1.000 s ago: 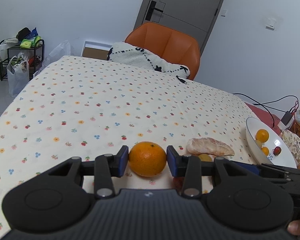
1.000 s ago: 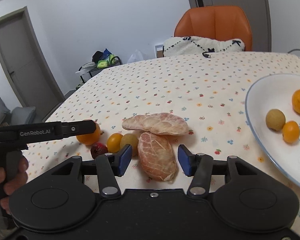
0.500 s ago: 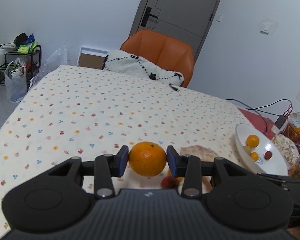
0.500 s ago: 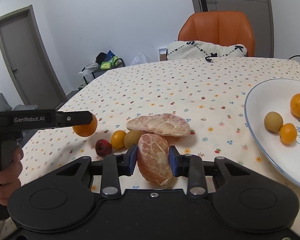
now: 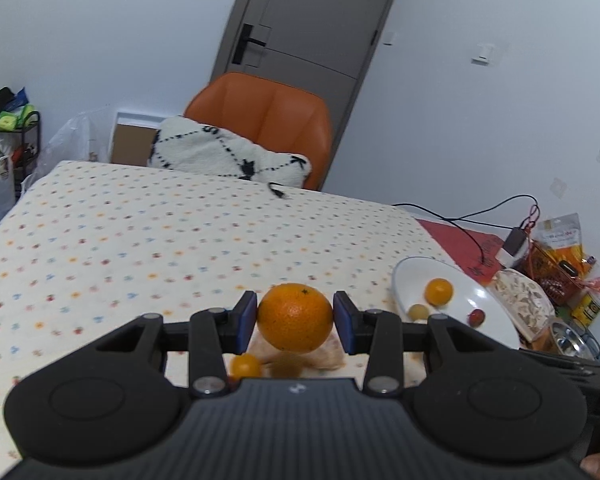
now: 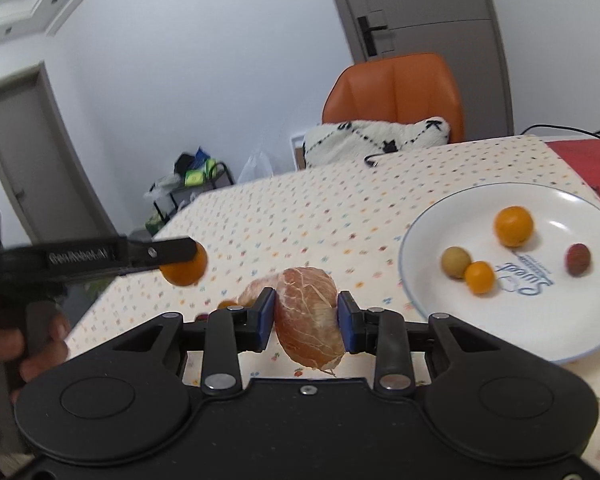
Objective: Organize fruits
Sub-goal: 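Carry the large orange with the left gripper while the right carries the grapefruit segment to the plate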
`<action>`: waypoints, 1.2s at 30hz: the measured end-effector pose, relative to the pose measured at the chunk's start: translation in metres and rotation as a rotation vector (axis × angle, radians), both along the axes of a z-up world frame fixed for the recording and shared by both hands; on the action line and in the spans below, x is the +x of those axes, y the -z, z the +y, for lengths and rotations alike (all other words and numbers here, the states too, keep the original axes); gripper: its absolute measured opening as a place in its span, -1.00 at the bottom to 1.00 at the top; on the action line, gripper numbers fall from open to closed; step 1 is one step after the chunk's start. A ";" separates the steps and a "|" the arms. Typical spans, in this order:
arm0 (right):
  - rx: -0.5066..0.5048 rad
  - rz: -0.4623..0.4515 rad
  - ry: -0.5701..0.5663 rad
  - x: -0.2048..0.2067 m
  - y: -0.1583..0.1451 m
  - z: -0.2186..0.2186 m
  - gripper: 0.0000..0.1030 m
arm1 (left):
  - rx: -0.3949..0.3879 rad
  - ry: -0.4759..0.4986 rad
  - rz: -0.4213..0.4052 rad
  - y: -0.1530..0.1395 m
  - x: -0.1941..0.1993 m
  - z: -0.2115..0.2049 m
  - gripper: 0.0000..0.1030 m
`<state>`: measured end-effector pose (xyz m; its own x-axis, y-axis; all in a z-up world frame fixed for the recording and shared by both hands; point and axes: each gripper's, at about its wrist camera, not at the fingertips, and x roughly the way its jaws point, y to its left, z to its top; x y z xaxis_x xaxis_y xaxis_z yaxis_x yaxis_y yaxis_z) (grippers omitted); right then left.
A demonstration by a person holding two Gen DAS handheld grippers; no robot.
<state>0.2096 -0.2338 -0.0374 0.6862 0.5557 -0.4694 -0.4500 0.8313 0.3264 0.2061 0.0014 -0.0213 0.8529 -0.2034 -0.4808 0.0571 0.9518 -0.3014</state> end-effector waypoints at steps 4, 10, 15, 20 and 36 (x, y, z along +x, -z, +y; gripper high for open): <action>0.005 -0.015 0.030 -0.001 -0.006 -0.017 -0.39 | 0.005 0.034 -0.002 -0.004 0.006 -0.017 -0.22; 0.003 -0.030 0.098 0.004 -0.006 -0.042 -0.39 | 0.014 0.082 0.001 -0.003 0.018 -0.043 -0.22; 0.001 -0.049 0.156 0.006 -0.007 -0.063 -0.39 | 0.014 0.119 0.034 0.006 0.034 -0.065 -0.22; 0.003 -0.056 0.190 0.008 -0.004 -0.082 -0.39 | 0.032 0.161 0.041 0.010 0.042 -0.087 -0.22; 0.033 -0.030 0.242 0.019 0.019 -0.113 -0.39 | 0.067 0.220 0.066 0.022 0.057 -0.128 -0.22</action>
<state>0.2286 -0.3469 -0.0561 0.8147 0.3882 -0.4309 -0.2488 0.9050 0.3450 0.2628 -0.1262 -0.0434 0.7580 -0.3471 -0.5522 0.2480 0.9364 -0.2483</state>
